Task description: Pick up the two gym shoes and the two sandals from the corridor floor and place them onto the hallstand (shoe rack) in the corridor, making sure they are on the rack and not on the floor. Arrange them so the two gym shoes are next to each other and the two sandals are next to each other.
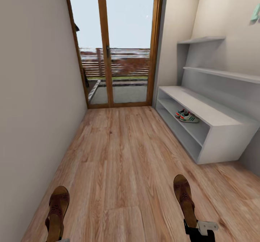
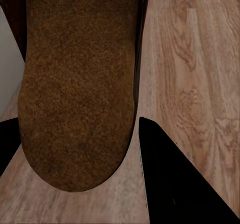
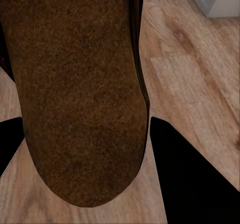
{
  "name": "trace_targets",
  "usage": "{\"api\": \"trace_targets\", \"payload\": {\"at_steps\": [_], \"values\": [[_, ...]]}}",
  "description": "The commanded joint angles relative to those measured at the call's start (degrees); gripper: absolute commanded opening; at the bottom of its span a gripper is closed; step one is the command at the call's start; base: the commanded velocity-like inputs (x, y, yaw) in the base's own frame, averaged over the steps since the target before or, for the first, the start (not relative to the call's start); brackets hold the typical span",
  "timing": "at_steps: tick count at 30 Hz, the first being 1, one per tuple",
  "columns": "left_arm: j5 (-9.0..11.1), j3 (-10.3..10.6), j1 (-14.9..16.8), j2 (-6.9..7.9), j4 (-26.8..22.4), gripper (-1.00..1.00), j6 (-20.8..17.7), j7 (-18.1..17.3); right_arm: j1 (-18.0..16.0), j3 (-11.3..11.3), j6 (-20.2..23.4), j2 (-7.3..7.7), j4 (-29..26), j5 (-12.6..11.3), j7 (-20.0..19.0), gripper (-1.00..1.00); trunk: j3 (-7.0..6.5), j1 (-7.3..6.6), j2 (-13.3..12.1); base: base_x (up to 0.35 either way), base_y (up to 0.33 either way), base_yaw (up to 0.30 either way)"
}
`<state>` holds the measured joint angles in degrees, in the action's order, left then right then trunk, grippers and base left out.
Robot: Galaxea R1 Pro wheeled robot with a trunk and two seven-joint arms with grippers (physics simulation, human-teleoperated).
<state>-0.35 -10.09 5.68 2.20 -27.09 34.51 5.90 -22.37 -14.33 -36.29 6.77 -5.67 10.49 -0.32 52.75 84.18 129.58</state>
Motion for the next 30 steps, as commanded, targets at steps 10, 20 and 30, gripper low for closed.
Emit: {"api": "trace_targets", "payload": {"at_steps": [10, 20, 30], "values": [[-0.27, -0.02, 0.03, 0.0, 0.02, -1.0, 0.12, 0.23, -0.04, -0.52, -0.17, 0.0, 0.04, 0.41, -0.12, -1.0, 0.05, 0.02, 0.02, 0.339, 0.0, 0.0], [-0.27, -0.02, 0.03, 0.0, 0.02, -1.0, 0.12, 0.22, -0.04, -0.52, -0.1, 0.0, 0.04, 0.41, -0.12, -1.0, 0.05, 0.02, 0.02, 0.339, 0.0, 0.0], [-0.27, -0.02, 0.03, 0.0, 0.02, -1.0, 0.12, 0.22, -0.04, -0.52, -0.09, 0.0, 0.04, 0.41, -0.12, -1.0, 0.05, 0.02, 0.02, 0.339, 0.0, 0.0]]}}
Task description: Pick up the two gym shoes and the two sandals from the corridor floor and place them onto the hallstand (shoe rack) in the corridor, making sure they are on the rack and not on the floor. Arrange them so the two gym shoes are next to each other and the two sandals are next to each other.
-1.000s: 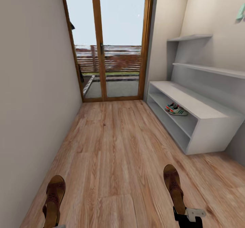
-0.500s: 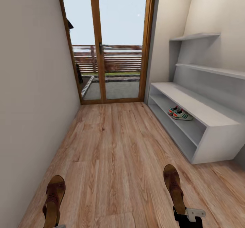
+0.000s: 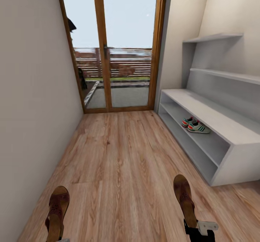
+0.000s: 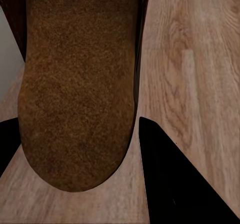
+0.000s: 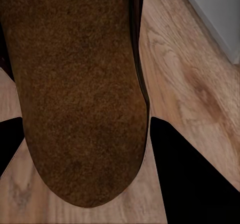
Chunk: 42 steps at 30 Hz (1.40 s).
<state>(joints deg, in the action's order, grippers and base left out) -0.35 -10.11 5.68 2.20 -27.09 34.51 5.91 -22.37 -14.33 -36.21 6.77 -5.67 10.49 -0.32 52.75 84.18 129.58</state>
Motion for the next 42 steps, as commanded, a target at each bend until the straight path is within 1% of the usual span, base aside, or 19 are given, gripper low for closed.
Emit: {"api": "trace_targets", "payload": {"at_steps": [1, 30, 42], "values": [[-0.27, 0.01, 0.03, 0.0, 0.02, -1.0, 0.13, 0.22, -0.04, -0.52, -0.18, 0.0, 0.04, 0.41, -0.12, -1.0, 0.05, 0.02, 0.02, 0.339, 0.0, 0.0], [-0.27, 0.01, 0.03, 0.0, 0.02, -1.0, 0.12, 0.21, -0.04, -0.52, -0.2, 0.0, 0.04, 0.41, -0.12, -1.0, 0.05, 0.02, 0.02, 0.339, 0.0, 0.0], [-0.27, 0.01, 0.03, 0.0, 0.02, -1.0, 0.12, 0.2, -0.04, -0.52, -0.27, 0.0, 0.04, 0.41, -0.12, -1.0, 0.05, 0.02, 0.02, 0.339, 0.086, 0.0]]}}
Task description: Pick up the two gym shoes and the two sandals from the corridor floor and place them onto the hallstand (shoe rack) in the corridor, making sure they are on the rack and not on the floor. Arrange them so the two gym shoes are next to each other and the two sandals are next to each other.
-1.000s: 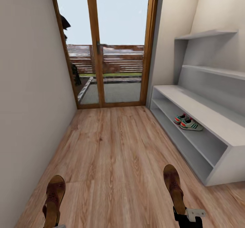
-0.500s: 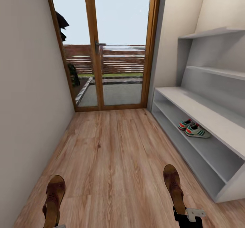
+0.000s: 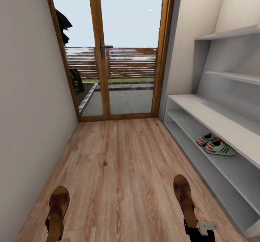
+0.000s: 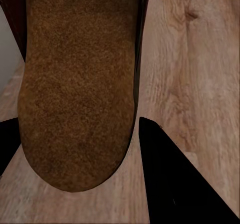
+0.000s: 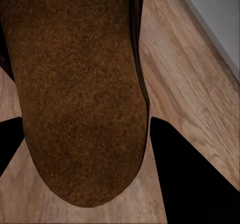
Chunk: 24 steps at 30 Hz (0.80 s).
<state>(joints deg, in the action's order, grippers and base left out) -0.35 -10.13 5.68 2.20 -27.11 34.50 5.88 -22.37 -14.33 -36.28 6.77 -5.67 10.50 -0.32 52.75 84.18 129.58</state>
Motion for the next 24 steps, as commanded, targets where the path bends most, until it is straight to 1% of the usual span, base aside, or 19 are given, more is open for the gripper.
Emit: {"api": "trace_targets", "payload": {"at_steps": [1, 24], "values": [[-0.27, 0.04, 0.04, 0.0, 0.04, -1.0, 0.13, 0.21, -0.04, -0.52, -0.19, 0.0, 0.04, 0.4, -0.12, -1.0, 0.05, 0.02, 0.02, 0.339, 0.108, 0.0], [-0.27, 0.02, 0.04, 0.0, 0.04, -1.0, 0.13, 0.23, -0.04, -0.53, -0.19, -0.06, 0.04, 0.4, -0.12, -1.0, 0.05, 0.02, 0.02, 0.339, 0.108, 0.0]]}}
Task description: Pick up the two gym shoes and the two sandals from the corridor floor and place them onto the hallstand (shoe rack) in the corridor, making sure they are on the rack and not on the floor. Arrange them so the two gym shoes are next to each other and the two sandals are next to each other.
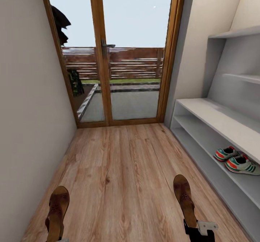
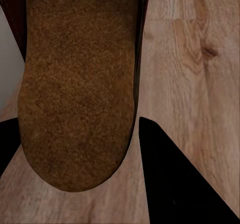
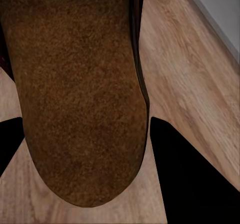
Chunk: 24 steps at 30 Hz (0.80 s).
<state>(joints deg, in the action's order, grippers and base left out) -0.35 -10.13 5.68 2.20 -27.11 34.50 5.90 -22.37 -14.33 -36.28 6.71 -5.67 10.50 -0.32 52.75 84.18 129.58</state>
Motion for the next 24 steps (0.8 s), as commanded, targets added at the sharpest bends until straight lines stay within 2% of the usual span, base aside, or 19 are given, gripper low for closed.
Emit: {"api": "trace_targets", "payload": {"at_steps": [1, 9, 24], "values": [[-0.27, 0.02, 0.04, 0.0, 0.03, -1.0, 0.13, 0.21, -0.04, -0.54, -0.19, -0.02, 0.04, 0.4, -0.12, -1.0, 0.05, 0.02, 0.02, 0.339, 0.103, 0.0], [-0.27, 0.02, 0.04, 0.0, 0.03, -1.0, 0.13, 0.22, -0.04, -0.54, -0.19, -0.08, 0.04, 0.39, -0.12, -1.0, 0.05, 0.02, 0.02, 0.339, 0.103, -0.033], [-0.27, 0.02, 0.04, 0.0, 0.03, -1.0, 0.13, 0.23, -0.04, -0.52, -0.19, -0.12, 0.04, 0.4, -0.12, -1.0, 0.05, 0.02, 0.02, 0.329, 0.129, -0.257]]}}
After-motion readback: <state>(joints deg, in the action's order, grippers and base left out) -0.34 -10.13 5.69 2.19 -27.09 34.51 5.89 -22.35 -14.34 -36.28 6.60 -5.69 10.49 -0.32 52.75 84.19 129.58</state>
